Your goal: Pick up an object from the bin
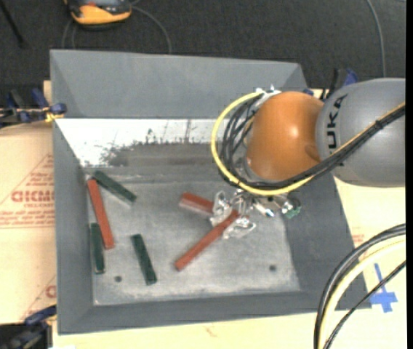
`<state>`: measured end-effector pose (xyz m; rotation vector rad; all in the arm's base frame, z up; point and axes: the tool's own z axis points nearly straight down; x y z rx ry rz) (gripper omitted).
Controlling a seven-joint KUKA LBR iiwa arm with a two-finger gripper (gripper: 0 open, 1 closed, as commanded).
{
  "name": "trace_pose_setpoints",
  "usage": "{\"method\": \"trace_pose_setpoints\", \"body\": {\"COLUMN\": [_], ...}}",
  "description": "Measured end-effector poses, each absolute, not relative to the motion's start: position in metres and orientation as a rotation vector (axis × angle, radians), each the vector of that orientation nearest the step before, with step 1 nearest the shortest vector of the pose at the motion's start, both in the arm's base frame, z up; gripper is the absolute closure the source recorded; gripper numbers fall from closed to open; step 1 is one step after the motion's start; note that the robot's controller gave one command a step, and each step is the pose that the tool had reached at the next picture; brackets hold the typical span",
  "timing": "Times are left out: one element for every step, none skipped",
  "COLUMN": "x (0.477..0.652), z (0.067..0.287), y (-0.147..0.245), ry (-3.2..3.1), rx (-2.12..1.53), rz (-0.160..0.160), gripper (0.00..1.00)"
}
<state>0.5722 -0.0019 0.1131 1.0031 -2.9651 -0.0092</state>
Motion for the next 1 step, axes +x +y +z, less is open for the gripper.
{"method": "trace_pose_setpoints", "body": {"x": [0.5745], "z": [0.2075], "y": [0.0171], "ry": [-2.996], "rx": [0.958], "rz": [0.006], "gripper": [1.00]}}
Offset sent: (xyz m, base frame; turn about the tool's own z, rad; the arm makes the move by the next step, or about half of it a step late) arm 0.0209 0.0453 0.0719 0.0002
